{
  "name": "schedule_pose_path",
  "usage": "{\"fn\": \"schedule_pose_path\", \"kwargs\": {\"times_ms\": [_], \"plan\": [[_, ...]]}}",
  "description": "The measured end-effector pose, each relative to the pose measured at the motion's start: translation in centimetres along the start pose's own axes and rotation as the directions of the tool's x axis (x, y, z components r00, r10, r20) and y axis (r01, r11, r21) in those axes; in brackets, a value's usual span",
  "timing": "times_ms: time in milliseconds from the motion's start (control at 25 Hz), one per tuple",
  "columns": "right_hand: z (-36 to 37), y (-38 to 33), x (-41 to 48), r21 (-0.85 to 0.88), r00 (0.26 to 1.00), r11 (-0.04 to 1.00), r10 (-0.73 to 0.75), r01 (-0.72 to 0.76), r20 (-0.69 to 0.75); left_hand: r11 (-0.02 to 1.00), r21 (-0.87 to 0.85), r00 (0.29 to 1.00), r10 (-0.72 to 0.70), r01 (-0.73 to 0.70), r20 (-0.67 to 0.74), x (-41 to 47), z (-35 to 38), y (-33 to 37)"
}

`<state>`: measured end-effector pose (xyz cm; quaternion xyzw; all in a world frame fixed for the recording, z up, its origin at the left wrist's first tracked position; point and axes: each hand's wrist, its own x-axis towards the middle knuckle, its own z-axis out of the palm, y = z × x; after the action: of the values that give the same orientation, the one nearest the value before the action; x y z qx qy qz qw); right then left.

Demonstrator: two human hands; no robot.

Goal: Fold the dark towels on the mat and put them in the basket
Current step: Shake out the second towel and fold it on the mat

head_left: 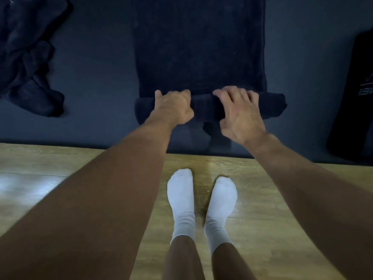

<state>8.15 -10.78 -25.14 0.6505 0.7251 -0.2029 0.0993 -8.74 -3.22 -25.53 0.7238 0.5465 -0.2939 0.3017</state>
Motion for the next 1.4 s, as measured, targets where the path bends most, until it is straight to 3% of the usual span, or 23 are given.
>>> {"fn": "schedule_pose_path", "kwargs": {"times_ms": [40,120,240,320,360,440,480,520,600,640,760,800,880,960,1080,1120,1160,1240,1320,1400], "plan": [[0.9,0.1,-1.0,-0.042,0.997,0.999,-0.034,0.032,-0.069,0.998,-0.055,0.996,-0.027,0.031,0.085,0.5,-0.9,-0.1],[2.1,0.4,-1.0,-0.145,0.998,0.989,-0.04,0.033,-0.048,0.989,-0.117,0.981,-0.062,0.085,0.186,0.6,-2.0,-0.1],[0.6,0.4,1.9,-0.222,0.993,0.975,0.007,0.019,0.116,0.999,0.032,0.999,-0.032,0.032,0.016,-1.3,-0.2,0.6],[-1.2,0.3,3.7,-0.167,0.965,0.984,-0.011,0.057,0.264,0.989,0.105,0.987,-0.085,0.099,-0.133,-3.4,2.2,1.2],[-2.1,0.5,4.4,-0.113,0.923,0.991,-0.022,0.071,0.384,0.983,0.138,0.979,-0.093,0.118,-0.18,-4.3,3.4,1.6],[-3.9,0.8,5.5,-0.002,0.758,1.0,-0.008,0.012,0.652,0.973,0.209,0.973,-0.049,0.097,-0.227,-5.1,5.5,2.4],[-4.3,0.7,5.5,0.018,0.704,0.999,0.006,-0.026,0.71,0.97,0.228,0.969,-0.021,0.079,-0.246,-5.1,5.9,2.5],[-4.3,0.6,5.0,0.008,0.723,1.0,0.015,-0.028,0.691,0.972,0.225,0.966,0.0,0.06,-0.257,-4.8,5.8,2.4],[-2.7,0.6,2.7,-0.072,0.896,0.996,-0.02,0.058,0.443,0.989,0.147,0.976,0.014,0.019,-0.216,-3.1,4.5,1.6],[-1.5,0.6,1.0,-0.133,0.948,0.987,-0.042,0.088,0.316,0.996,0.085,0.99,0.015,-0.003,-0.137,-2.1,3.3,1.1],[0.6,0.5,-1.3,-0.236,0.986,0.968,-0.042,0.08,0.162,1.0,-0.029,0.977,-0.006,0.012,0.212,0.0,-0.5,0.5],[0.3,0.3,-0.4,-0.25,0.986,0.966,-0.028,0.069,0.166,0.999,-0.031,0.973,-0.022,0.03,0.228,-0.1,-0.9,0.6],[-1.1,0.3,2.1,-0.219,0.965,0.972,-0.023,0.082,0.26,0.998,0.056,0.998,-0.032,0.029,0.046,-1.6,0.9,1.2],[-3.1,0.6,4.6,-0.095,0.886,0.991,-0.036,0.09,0.462,0.986,0.159,0.978,-0.01,0.045,-0.209,-3.9,3.8,1.5],[-4.9,0.8,5.9,0.042,0.727,0.999,-0.01,-0.026,0.687,0.985,0.163,0.955,-0.008,0.058,-0.295,-5.0,5.5,1.2],[-4.6,0.8,5.3,0.041,0.744,0.999,-0.005,-0.03,0.669,0.988,0.15,0.955,-0.003,0.05,-0.298,-4.7,5.1,1.0],[-4.0,0.9,4.3,0.013,0.81,1.0,-0.009,0.002,0.587,0.99,0.139,0.96,0.012,0.028,-0.28,-4.3,4.5,0.8],[-2.0,1.6,1.3,-0.106,0.949,0.992,-0.038,0.074,0.312,0.996,0.065,0.99,0.066,-0.058,-0.125,-2.6,2.4,0.0],[-0.3,2.3,-1.1,-0.177,0.991,0.979,-0.081,0.099,0.107,0.996,-0.064,0.984,0.076,-0.066,0.162,-0.6,-0.5,-0.9],[0.0,2.5,-1.1,-0.156,0.995,0.984,-0.077,0.085,0.059,0.994,-0.103,0.944,0.016,0.019,0.328,0.6,-2.3,-0.8]]}}
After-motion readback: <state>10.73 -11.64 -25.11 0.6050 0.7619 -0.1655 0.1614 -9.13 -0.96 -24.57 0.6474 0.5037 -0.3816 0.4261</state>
